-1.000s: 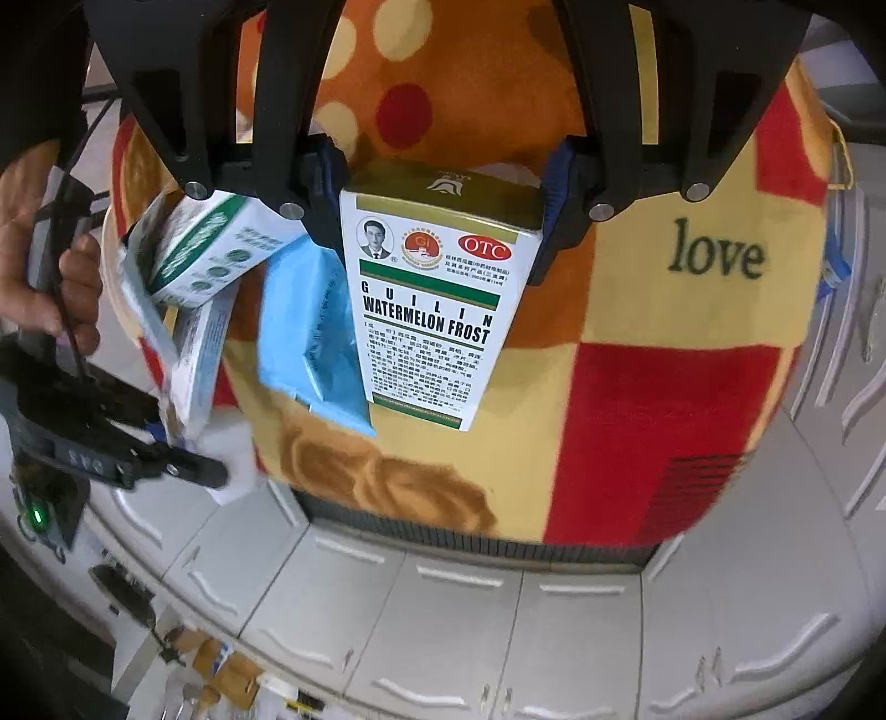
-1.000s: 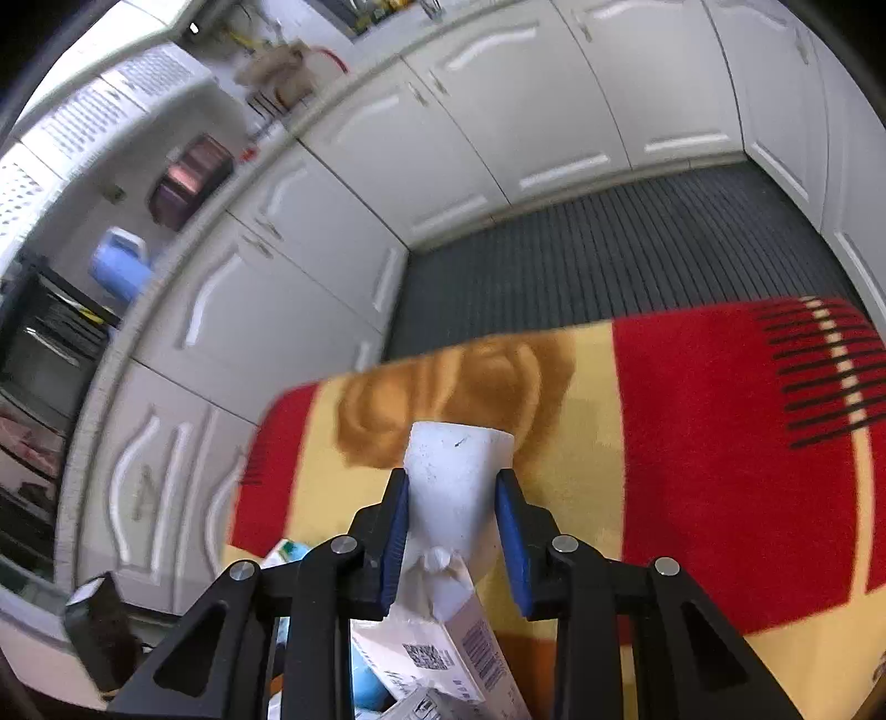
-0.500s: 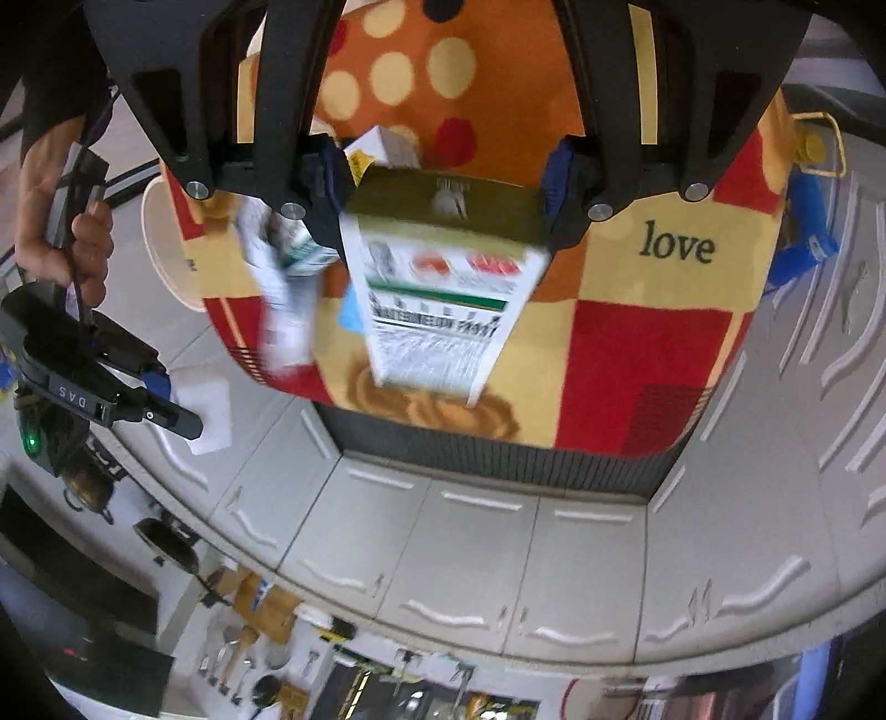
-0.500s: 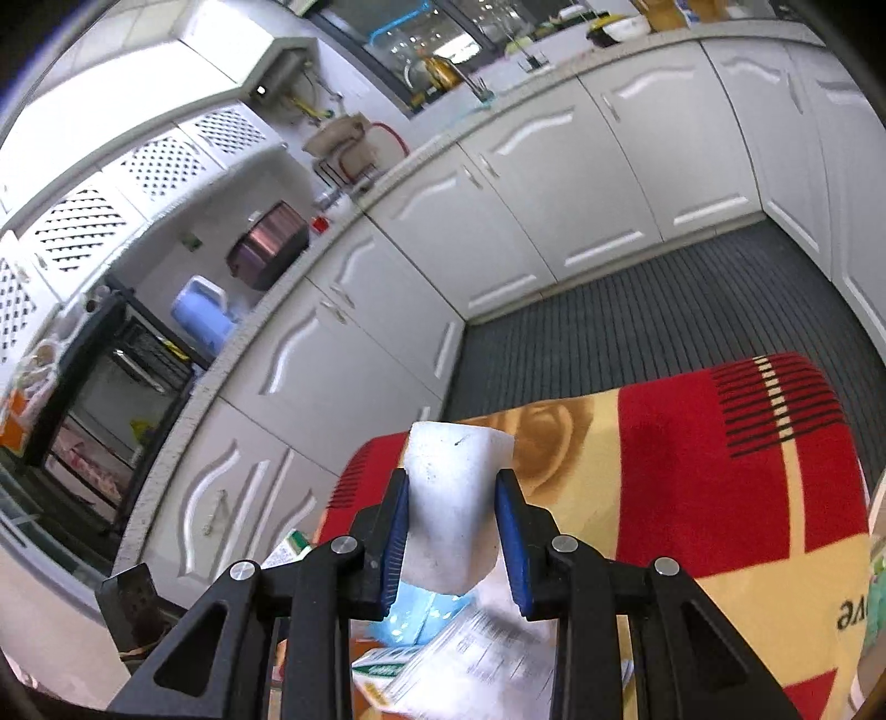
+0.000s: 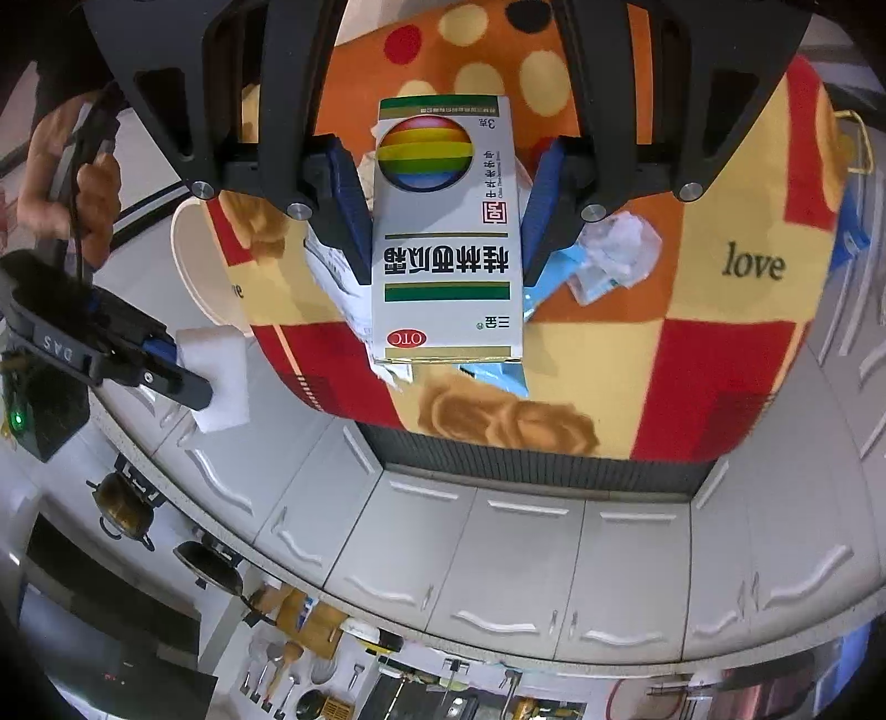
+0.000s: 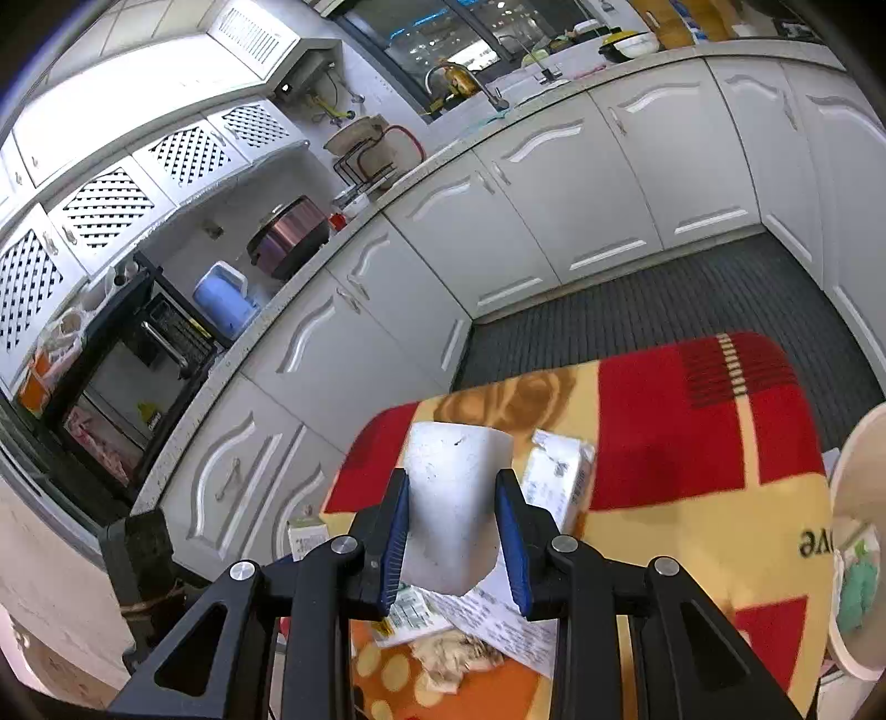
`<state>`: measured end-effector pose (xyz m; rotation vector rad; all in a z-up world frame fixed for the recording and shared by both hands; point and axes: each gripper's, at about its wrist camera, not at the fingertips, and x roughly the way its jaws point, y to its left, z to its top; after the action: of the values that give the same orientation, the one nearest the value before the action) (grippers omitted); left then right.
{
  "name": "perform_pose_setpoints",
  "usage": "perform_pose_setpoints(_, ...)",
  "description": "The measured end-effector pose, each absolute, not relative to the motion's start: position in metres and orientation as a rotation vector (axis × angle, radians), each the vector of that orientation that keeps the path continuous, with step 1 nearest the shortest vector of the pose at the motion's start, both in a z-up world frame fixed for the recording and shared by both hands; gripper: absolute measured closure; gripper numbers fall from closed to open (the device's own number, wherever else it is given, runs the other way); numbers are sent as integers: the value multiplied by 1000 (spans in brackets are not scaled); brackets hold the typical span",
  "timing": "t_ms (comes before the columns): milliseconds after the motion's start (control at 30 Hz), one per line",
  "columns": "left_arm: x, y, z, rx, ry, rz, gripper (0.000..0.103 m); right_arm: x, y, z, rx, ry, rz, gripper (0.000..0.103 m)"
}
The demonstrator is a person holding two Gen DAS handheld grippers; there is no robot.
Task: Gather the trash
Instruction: 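Carry the medicine box and white paper item toward the beige bin with both tools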
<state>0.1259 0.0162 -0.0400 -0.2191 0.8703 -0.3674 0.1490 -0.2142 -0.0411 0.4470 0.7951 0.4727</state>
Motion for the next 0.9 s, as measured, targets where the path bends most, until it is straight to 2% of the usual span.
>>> perform_pose_setpoints(433,116,-30,-21,-183,839,-465,54,119,-242,-47,436,780,424,74)
perform_pose_setpoints(900,124,-166,-19,-61,860,-657,54,79,-338,-58,472,757,237,74)
